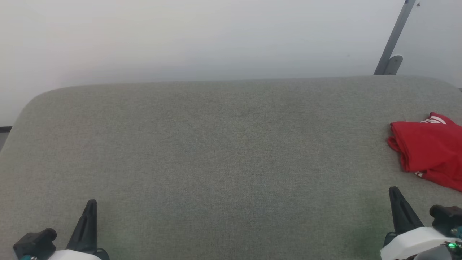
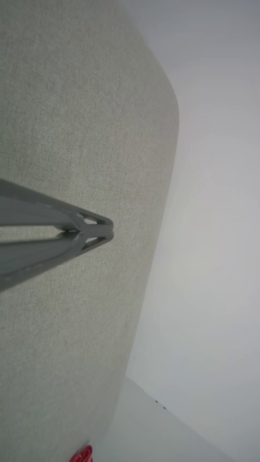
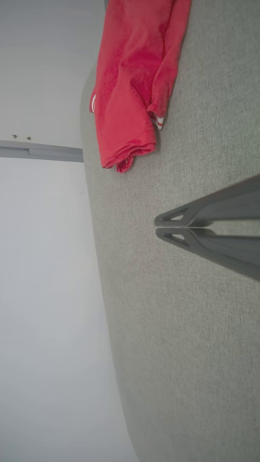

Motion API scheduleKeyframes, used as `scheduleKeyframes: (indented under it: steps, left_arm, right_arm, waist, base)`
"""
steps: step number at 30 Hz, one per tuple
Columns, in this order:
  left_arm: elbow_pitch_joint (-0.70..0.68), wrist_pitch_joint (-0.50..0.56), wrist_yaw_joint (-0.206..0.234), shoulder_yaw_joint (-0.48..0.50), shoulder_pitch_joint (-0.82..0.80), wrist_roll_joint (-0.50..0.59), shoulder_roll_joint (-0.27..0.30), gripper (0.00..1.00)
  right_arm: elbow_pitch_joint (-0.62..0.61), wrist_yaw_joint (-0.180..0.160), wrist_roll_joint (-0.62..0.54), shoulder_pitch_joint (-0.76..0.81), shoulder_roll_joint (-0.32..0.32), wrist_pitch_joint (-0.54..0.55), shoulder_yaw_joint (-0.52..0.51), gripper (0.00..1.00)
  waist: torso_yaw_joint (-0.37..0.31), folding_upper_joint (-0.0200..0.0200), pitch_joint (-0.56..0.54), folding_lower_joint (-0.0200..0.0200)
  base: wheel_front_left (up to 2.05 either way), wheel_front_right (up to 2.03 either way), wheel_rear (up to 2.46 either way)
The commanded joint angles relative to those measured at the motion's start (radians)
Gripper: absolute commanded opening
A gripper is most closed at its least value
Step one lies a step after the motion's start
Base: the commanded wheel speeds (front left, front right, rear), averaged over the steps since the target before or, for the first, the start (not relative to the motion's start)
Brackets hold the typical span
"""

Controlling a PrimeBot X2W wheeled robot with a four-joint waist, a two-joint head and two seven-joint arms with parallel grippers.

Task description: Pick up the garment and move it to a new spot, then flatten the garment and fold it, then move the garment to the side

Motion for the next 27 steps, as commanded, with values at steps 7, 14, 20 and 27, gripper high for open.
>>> scheduleKeyframes:
  steps: [7, 14, 20, 27]
  left_arm:
    - [-0.012, 0.041, 0.000, 0.012, -0.035, -0.135, -0.011, 0.00]
    - [-0.010, 0.073, 0.000, 0.016, -0.051, -0.233, -0.030, 0.00]
    - [-0.008, 0.098, -0.001, 0.020, -0.064, -0.310, -0.045, 0.00]
    - [-0.006, 0.126, -0.001, 0.023, -0.078, -0.394, -0.062, 0.00]
  right_arm:
    - [-0.022, 0.000, 0.156, -0.030, 0.008, 0.040, -0.011, 0.00]
    - [-0.029, 0.000, 0.268, -0.038, 0.020, 0.067, -0.013, 0.00]
    - [-0.034, 0.000, 0.358, -0.044, 0.030, 0.090, -0.016, 0.00]
    - [-0.038, 0.000, 0.454, -0.052, 0.041, 0.114, -0.019, 0.00]
  waist:
    - [0.001, -0.0001, 0.000, 0.0000]
    - [0.002, -0.0001, 0.001, 0.0000]
    - [0.003, -0.0001, 0.001, 0.0000]
    - [0.004, -0.0001, 0.001, 0.0000]
  base:
    - [0.00, 0.00, 0.00]
    - [0.00, 0.00, 0.00]
    - [0.00, 0.00, 0.00]
    - [0.00, 0.00, 0.00]
